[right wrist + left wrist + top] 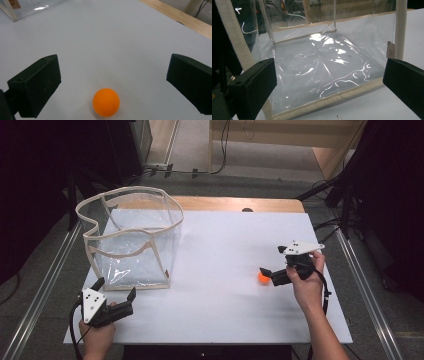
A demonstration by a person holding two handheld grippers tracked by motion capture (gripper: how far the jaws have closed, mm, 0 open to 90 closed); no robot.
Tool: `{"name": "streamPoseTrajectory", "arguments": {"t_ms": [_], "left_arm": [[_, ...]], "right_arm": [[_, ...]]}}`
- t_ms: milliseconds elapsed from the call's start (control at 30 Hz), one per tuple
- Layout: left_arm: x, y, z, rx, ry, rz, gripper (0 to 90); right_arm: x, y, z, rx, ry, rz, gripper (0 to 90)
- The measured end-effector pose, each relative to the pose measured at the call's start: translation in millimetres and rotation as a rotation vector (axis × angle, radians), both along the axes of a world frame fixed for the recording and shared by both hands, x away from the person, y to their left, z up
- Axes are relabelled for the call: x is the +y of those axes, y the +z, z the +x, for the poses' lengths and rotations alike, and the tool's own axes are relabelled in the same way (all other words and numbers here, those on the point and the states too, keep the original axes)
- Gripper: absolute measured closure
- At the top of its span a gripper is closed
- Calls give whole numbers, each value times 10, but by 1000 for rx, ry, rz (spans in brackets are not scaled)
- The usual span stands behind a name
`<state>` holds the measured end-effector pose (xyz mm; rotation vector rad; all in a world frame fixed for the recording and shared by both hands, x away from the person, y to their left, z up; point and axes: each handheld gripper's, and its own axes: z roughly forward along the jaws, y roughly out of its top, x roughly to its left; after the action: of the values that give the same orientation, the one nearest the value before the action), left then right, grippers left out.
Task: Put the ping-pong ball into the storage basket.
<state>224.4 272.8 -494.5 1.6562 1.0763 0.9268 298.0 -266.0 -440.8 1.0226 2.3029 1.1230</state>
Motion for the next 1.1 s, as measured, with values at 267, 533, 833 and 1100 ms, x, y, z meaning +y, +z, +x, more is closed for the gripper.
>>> {"name": "streamPoseTrajectory", "arguments": {"t_ms": [267, 533, 833, 1100], "left_arm": [[0, 0, 0, -1, -1, 2, 0], [-4, 0, -1, 0, 0, 5, 0], [-4, 0, -1, 0, -2, 5, 0], [-4, 0, -1, -1, -2, 6, 0]], "right_arm": [[36, 11, 52, 27, 9, -47, 72], [109, -30, 121, 113, 30, -124, 72], [147, -142, 232, 250, 33, -183, 121], [179, -214, 281, 333, 43, -259, 127]]}}
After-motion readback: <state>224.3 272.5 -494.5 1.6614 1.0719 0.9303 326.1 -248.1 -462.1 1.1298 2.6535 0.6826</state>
